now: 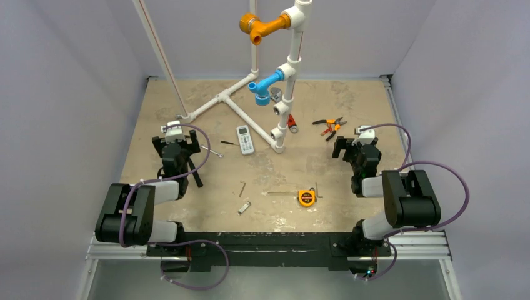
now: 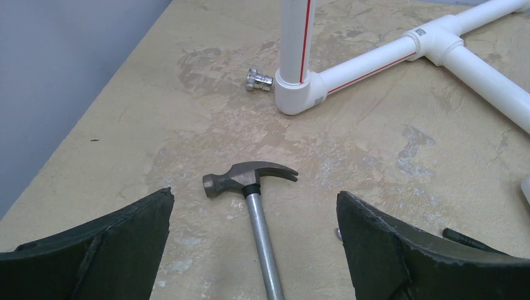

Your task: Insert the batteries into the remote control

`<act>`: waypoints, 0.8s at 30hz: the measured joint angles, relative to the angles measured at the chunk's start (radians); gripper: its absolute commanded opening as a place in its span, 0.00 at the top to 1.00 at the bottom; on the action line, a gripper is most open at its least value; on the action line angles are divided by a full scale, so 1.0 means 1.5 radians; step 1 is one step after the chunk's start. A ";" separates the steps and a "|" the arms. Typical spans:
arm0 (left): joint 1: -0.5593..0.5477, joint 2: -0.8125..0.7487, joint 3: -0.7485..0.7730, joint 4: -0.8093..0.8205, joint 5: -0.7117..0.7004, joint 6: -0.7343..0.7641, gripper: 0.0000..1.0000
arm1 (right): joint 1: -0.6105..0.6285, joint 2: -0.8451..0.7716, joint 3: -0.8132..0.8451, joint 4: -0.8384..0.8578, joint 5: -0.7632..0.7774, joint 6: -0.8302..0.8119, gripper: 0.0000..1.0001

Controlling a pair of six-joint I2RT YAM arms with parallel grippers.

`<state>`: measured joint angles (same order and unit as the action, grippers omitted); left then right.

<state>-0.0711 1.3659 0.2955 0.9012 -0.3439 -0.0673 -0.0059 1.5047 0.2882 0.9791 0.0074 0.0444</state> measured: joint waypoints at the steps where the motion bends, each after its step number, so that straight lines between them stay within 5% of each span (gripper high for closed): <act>1: 0.000 0.000 0.000 0.000 0.000 0.000 0.00 | 0.000 0.000 0.000 0.000 0.000 0.000 0.01; 24: 0.000 0.000 0.000 0.001 0.014 0.002 0.00 | 0.000 0.000 0.000 0.000 0.000 0.000 0.01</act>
<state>-0.0708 1.3659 0.2955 0.9024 -0.3222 -0.0639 -0.0059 1.5047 0.2882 0.9791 0.0074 0.0444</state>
